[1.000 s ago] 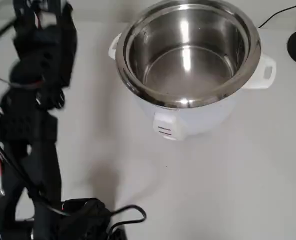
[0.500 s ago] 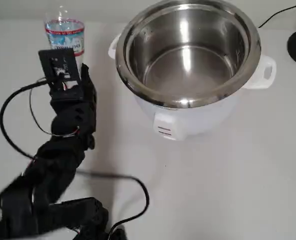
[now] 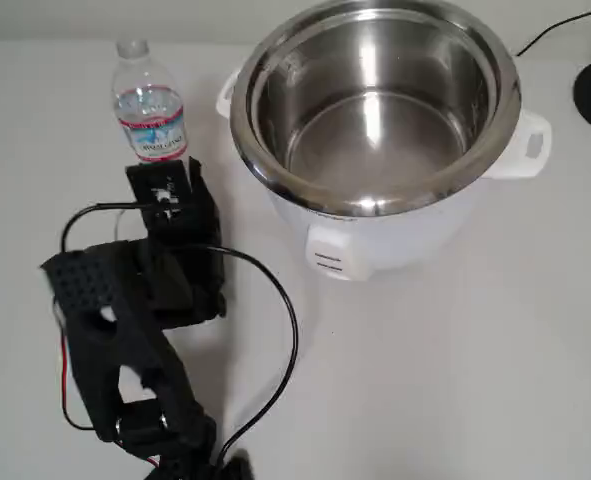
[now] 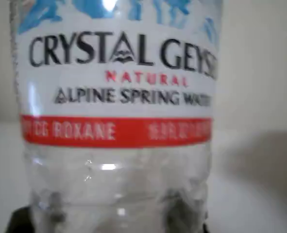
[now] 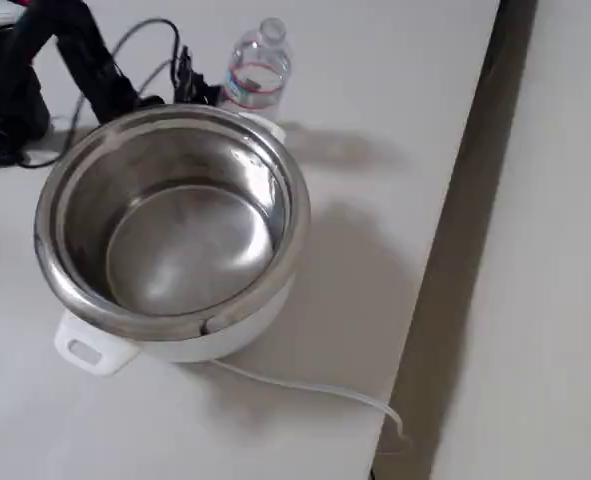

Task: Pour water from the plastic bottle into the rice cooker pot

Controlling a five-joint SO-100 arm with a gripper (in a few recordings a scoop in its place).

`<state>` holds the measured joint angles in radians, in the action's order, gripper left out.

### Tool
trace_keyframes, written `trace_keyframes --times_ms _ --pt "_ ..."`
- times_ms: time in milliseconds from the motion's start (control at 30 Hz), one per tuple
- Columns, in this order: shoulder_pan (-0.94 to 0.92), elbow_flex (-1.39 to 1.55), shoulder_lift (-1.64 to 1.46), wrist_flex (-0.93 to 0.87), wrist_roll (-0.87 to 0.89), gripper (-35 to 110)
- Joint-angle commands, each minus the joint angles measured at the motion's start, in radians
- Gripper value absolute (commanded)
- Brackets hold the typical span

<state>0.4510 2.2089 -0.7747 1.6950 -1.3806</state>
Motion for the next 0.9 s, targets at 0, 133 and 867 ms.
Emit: trace_keyframes --times_ms 0,133,867 --pt "0.0 -0.181 0.067 0.026 -0.02 34" --pt "-0.011 -0.272 0.083 -0.048 -0.038 40" --pt "-0.063 -0.084 -0.08 -0.021 -0.023 47"
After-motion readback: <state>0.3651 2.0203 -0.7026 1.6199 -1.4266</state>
